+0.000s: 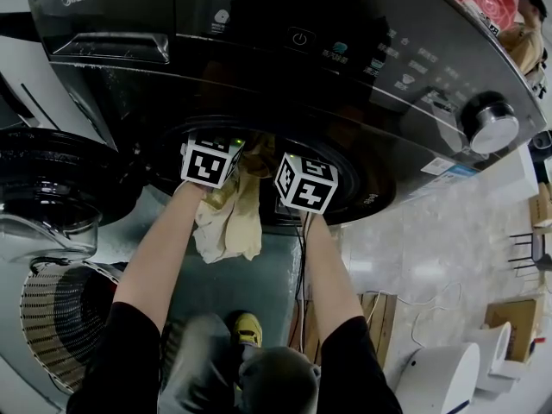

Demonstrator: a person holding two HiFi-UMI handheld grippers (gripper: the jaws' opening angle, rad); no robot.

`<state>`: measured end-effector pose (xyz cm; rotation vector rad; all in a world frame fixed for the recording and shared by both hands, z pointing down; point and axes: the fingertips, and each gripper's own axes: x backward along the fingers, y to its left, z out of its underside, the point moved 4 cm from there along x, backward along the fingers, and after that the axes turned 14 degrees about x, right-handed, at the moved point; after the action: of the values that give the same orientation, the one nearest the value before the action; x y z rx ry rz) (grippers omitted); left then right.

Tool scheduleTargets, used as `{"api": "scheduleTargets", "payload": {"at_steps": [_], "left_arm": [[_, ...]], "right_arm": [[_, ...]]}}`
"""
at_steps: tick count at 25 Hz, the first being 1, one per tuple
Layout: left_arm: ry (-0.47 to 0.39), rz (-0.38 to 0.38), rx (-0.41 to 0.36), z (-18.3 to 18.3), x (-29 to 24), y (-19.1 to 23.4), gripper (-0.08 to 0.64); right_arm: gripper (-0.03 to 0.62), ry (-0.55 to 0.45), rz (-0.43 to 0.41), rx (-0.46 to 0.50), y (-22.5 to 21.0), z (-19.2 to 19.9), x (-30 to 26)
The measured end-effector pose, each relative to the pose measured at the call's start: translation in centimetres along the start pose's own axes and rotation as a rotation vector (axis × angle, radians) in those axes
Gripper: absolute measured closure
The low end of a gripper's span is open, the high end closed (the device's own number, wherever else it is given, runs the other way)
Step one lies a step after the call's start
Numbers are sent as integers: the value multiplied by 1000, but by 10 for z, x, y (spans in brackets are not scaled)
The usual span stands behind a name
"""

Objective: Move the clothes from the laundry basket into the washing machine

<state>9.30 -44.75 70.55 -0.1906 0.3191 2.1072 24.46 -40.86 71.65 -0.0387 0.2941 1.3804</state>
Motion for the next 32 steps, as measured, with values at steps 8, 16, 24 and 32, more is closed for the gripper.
{"api": "scheduleTargets", "payload": {"at_steps": [8, 16, 24, 32], "left_arm": [[61, -54, 17, 11, 0, 8, 334], [88, -45, 49, 18, -5, 8, 325], [66, -44, 76, 15, -1, 5, 327], [42, -42, 88, 16, 13, -2, 423]], "right_arm": [[359, 33, -9, -6, 3, 6, -2], [349, 56, -17, -32, 3, 12, -5], [354, 36, -5, -80, 1, 11, -1], [434, 28, 20, -37, 7, 6, 13]]}}
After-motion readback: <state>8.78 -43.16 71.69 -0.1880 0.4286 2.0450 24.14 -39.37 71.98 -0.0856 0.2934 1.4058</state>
